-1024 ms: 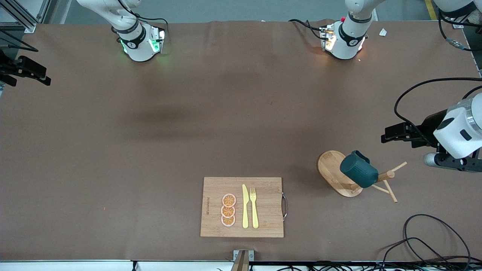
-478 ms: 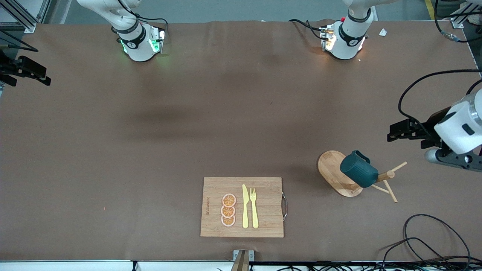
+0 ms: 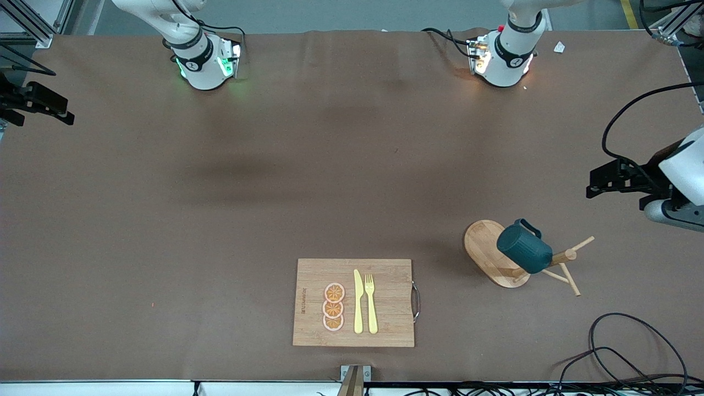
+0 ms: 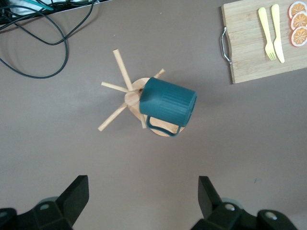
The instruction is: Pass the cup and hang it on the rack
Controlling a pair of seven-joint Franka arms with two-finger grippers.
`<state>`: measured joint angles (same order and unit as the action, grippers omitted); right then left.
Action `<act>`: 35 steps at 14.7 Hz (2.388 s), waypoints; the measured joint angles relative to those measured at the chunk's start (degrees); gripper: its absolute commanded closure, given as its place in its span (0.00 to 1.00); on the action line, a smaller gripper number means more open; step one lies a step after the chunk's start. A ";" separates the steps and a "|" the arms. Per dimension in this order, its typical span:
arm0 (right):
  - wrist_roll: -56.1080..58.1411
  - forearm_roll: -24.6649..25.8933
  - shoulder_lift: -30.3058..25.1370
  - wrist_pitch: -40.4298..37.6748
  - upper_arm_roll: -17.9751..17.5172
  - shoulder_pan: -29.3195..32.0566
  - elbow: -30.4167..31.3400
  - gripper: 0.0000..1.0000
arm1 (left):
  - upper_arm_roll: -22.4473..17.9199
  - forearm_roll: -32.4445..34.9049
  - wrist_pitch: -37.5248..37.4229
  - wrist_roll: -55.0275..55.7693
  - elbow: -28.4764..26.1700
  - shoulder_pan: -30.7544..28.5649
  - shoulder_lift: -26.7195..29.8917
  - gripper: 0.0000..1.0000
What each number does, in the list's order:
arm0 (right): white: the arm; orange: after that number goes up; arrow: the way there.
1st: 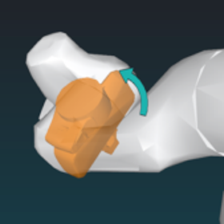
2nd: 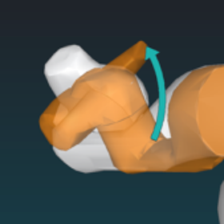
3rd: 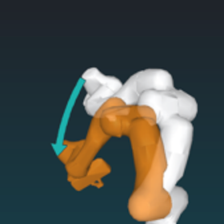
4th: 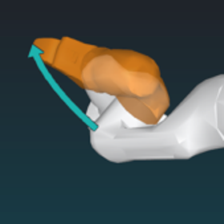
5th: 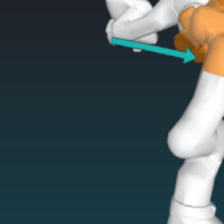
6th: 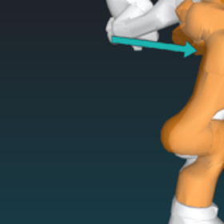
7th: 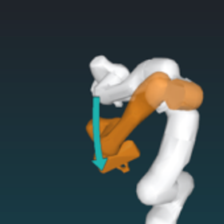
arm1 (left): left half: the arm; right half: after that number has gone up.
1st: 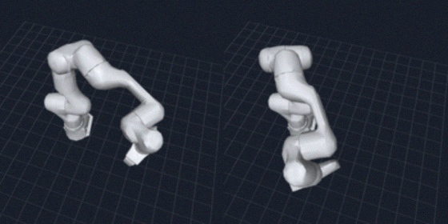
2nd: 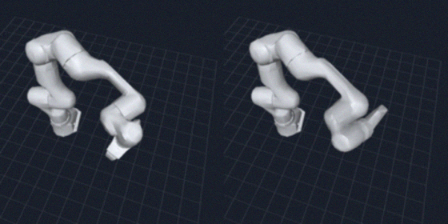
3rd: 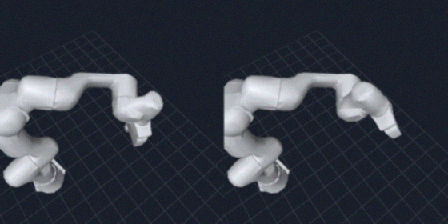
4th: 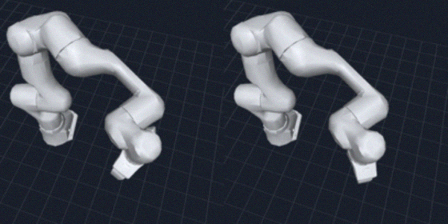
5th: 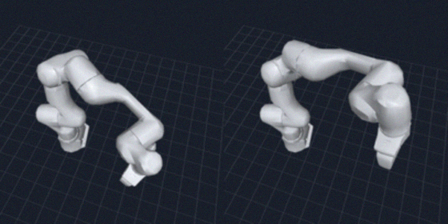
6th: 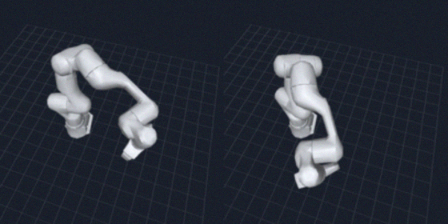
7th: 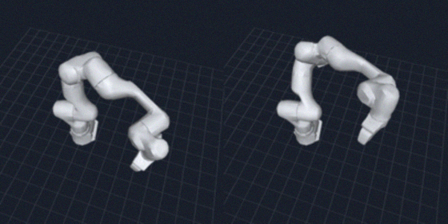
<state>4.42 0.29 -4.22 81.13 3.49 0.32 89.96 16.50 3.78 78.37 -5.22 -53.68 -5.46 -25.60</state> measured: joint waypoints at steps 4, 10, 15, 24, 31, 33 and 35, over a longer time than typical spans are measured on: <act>0.00 0.00 0.00 0.00 0.00 0.00 0.00 0.00 | -10.26 -4.41 0.82 -1.68 -6.35 5.58 5.10 0.00; 0.00 0.00 0.00 0.00 0.00 0.00 0.02 0.00 | -16.74 -5.27 3.78 -3.13 -21.08 9.30 15.75 0.00; 0.00 0.00 0.00 0.00 0.04 0.00 0.03 0.00 | -17.01 -5.27 4.84 -1.89 -26.25 9.30 20.15 0.00; 0.00 0.00 0.00 0.00 0.05 0.00 0.06 0.00 | -17.20 -5.27 5.16 2.36 -27.30 9.28 21.72 0.00; -0.01 0.00 0.00 0.00 0.17 0.17 0.06 0.00 | -16.75 -5.27 7.78 7.70 -28.91 9.54 22.65 0.00; -0.01 0.00 0.00 0.00 0.17 0.17 0.06 0.00 | -16.62 -5.15 10.07 7.48 -29.00 9.69 22.65 0.00; -0.01 0.00 0.00 0.00 0.17 0.17 0.07 0.00 | -16.58 -4.46 11.27 6.95 -29.04 9.86 22.65 0.00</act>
<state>4.41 0.29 -4.22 81.13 3.65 0.48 90.03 -0.09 -0.68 89.64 1.73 -82.72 4.39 -2.95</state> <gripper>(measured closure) 0.000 0.000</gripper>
